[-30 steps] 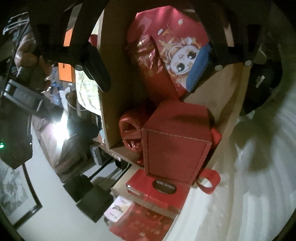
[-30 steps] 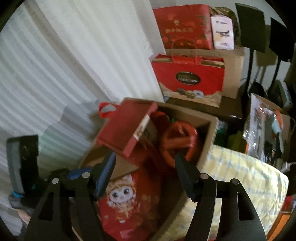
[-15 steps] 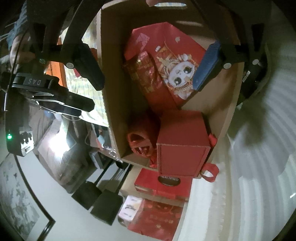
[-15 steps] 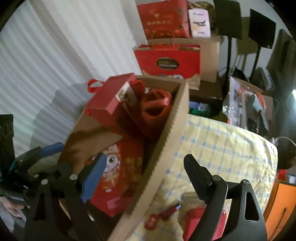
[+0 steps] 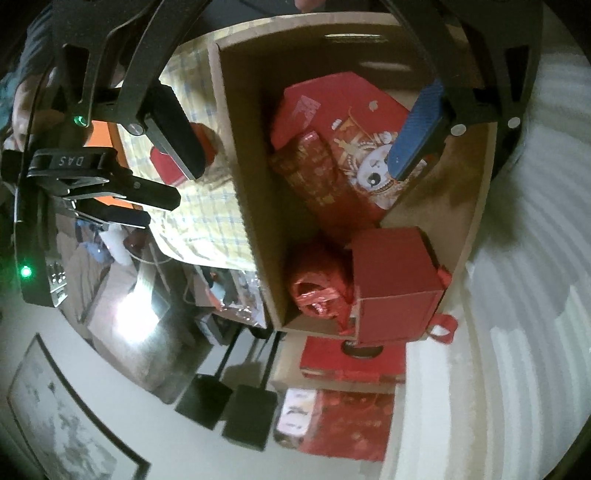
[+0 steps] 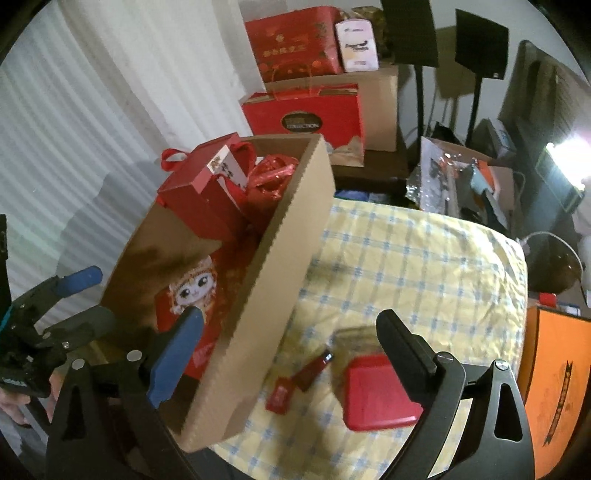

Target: Organize objects

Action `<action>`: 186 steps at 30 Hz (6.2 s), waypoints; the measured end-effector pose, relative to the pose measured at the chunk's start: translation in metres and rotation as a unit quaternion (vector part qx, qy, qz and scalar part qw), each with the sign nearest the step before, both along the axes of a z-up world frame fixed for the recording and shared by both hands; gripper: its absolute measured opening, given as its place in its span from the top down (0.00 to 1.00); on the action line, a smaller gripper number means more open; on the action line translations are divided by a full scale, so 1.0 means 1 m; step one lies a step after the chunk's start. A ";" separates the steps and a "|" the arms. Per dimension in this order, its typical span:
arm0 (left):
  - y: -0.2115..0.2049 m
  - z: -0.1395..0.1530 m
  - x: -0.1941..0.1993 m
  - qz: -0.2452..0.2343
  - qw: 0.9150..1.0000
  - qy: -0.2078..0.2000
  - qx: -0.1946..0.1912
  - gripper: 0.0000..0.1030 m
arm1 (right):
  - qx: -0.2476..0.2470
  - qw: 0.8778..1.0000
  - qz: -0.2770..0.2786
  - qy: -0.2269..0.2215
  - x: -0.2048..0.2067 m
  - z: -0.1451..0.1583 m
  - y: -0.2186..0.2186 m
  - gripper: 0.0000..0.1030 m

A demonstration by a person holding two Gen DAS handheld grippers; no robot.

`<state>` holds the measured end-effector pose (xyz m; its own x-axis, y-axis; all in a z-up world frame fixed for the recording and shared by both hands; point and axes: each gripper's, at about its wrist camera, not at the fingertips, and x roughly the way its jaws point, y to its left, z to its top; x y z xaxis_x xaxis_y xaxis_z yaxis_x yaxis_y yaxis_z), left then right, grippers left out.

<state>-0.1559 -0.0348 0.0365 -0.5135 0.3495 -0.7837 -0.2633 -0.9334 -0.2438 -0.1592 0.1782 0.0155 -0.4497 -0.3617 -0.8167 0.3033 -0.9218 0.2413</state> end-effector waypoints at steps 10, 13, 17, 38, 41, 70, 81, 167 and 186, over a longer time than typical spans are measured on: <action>0.028 -0.004 0.030 -0.029 0.999 0.025 -0.014 0.04 | 0.010 0.999 -0.021 0.022 0.040 -0.003 0.027 0.07; 0.033 -0.006 0.035 -0.034 0.999 0.023 -0.005 0.04 | 0.016 0.999 -0.029 0.027 0.049 -0.007 0.035 0.06; 0.041 -0.010 0.042 -0.035 0.999 0.027 0.000 0.04 | 0.016 0.999 -0.037 0.025 0.058 -0.013 0.044 0.06; 0.064 -0.049 0.064 -0.044 0.999 0.023 0.020 0.04 | 0.048 0.992 -0.094 0.065 0.096 -0.049 0.077 0.04; 0.069 -0.051 0.063 -0.044 0.998 0.020 0.025 0.04 | 0.056 0.991 -0.098 0.074 0.097 -0.057 0.078 0.04; 0.096 -0.063 0.049 -0.062 0.997 -0.009 0.036 0.04 | 0.035 0.993 -0.086 0.072 0.066 -0.121 0.069 0.18; 0.093 -0.053 0.057 -0.054 0.998 0.019 0.015 0.05 | -0.015 0.994 -0.096 0.049 0.081 -0.105 0.096 0.19; 0.214 -0.139 0.025 -0.117 0.972 -0.176 0.105 0.24 | -0.073 0.988 -0.132 0.032 0.130 -0.122 0.140 0.09; 0.198 -0.148 0.023 -0.103 0.949 -0.215 0.205 0.29 | -0.224 0.964 -0.146 -0.012 0.121 -0.123 0.152 0.16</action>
